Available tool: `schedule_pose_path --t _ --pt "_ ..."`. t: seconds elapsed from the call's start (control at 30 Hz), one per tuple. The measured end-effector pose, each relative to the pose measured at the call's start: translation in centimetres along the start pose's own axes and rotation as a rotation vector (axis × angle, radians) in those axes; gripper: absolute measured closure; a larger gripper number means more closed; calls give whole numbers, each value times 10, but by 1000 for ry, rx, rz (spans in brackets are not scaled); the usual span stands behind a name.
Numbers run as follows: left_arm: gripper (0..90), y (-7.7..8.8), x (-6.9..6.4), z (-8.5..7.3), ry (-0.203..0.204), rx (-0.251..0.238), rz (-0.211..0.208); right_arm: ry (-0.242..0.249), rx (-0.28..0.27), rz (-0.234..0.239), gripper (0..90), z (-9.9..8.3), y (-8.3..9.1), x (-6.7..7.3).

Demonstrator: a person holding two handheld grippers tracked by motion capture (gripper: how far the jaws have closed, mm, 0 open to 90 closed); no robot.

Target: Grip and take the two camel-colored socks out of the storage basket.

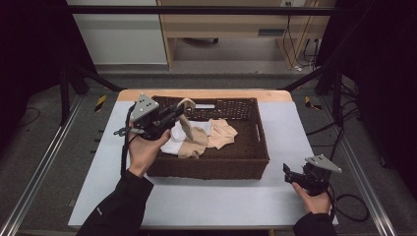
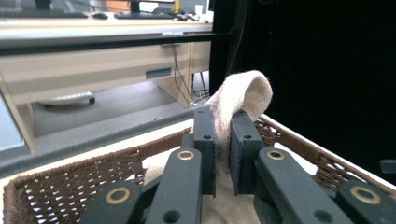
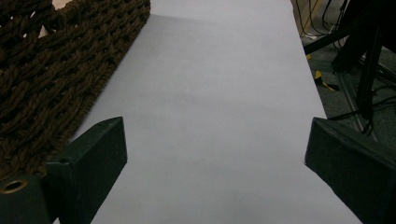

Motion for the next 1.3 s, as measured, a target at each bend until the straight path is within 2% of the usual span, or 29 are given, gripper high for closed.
schedule_pose_path --t 0.1,0.23,0.27,0.53,0.77,0.8,0.83,0.87,0.93,1.07,1.17,1.2,1.23,1.27,1.3 --pt "828 17 -8 4 -14 -12 -20 -5 -2 0 60 0 1 0" --pt "827 28 -14 4 -27 -21 -40 -2 -1 0 60 0 1 0" --pt "827 34 -17 3 -34 -23 -55 1 0 0 60 0 0 0" --pt "827 55 -31 -7 -53 -35 -106 0 0 1 60 1 1 0" --pt "827 73 -40 -33 -57 -9 -146 7 2 0 60 0 1 1" --pt "827 73 -40 -33 -57 -9 -146 6 4 1 60 0 1 1" --pt "827 76 -43 -40 -56 -2 -160 3 6 3 60 0 1 2" --pt "827 76 -43 -40 -56 -2 -160 3 6 3 60 0 1 2" --pt "827 80 -49 -52 -65 20 -179 5 5 1 60 0 1 1" --pt "827 82 -54 -63 -67 43 -195 5 6 2 60 0 1 1" --pt "827 80 -59 -82 -66 82 -215 2 3 5 60 0 2 2" --pt "827 80 -59 -82 -66 82 -215 2 3 5 60 0 2 2" --pt "827 79 -60 -92 -57 101 -225 1 4 8 60 0 2 2" --pt "828 79 -60 -92 -57 101 -225 1 4 8 60 0 2 2" --pt "827 77 -61 -102 -47 123 -230 5 2 6 61 0 2 2"
Point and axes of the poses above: each handheld gripper's, and its own axes: y roughly backward along the jaws, z roughly out of its top, x roughly to its left, the point moved 5 cm from there along -y, roughly forward along the jaws, and after that the axes turned 6 degrees about y, right-handed, at the moved point
